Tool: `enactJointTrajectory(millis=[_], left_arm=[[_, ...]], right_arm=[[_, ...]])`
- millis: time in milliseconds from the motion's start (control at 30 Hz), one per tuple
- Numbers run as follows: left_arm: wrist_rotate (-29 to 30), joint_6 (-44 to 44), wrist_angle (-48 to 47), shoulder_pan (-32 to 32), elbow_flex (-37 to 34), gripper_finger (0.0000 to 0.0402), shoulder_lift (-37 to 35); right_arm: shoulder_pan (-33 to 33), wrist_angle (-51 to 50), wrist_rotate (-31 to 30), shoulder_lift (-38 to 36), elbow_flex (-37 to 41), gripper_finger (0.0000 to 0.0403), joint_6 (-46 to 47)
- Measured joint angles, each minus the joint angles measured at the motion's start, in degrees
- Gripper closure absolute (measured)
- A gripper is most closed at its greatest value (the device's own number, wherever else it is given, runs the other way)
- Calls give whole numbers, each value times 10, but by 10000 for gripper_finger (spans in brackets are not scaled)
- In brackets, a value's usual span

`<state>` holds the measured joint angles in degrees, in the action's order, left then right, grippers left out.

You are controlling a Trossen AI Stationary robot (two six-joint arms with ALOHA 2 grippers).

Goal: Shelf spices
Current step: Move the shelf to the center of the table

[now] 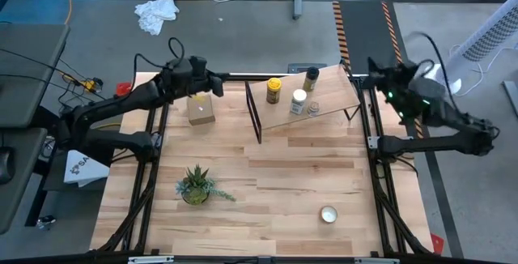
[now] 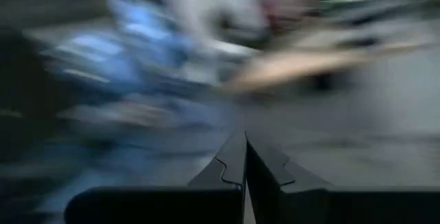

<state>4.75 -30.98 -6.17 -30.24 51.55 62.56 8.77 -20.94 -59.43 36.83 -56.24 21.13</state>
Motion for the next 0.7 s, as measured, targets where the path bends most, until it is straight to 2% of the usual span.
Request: enactJointTrajectory(millis=[33, 100, 167, 267, 333, 400, 467, 500, 567, 633, 700], left_arm=[[3, 2, -20, -11, 0, 401, -3], [9, 3, -74, -32, 0, 401, -9], [11, 2, -137, -48, 0, 401, -9], [16, 12, -199, -60, 0, 401, 2], [18, 33, -211, -62, 0, 401, 15], [15, 51, -205, -62, 0, 401, 35], [-5, 67, -198, -62, 0, 401, 59], [-18, 76, -197, -62, 0, 401, 70], [-36, 93, -205, -61, 0, 401, 89], [-45, 101, -221, -61, -1, 401, 100], [-38, 102, -238, -60, -1, 401, 107]], right_arm=[[15, -93, -32, 22, -38, 403, 41], [63, -263, -23, 61, -116, 403, 121], [127, -393, 51, 96, -182, 403, 180], [227, -498, 194, 145, -234, 403, 184], [291, -517, 283, 175, -234, 403, 161], [352, -495, 367, 204, -214, 403, 119], [409, -469, 420, 234, -186, 403, 67], [435, -454, 428, 251, -175, 403, 51], [459, -458, 399, 271, -169, 403, 54], [438, -466, 369, 274, -177, 403, 79], [428, -464, 374, 273, -178, 403, 84]])
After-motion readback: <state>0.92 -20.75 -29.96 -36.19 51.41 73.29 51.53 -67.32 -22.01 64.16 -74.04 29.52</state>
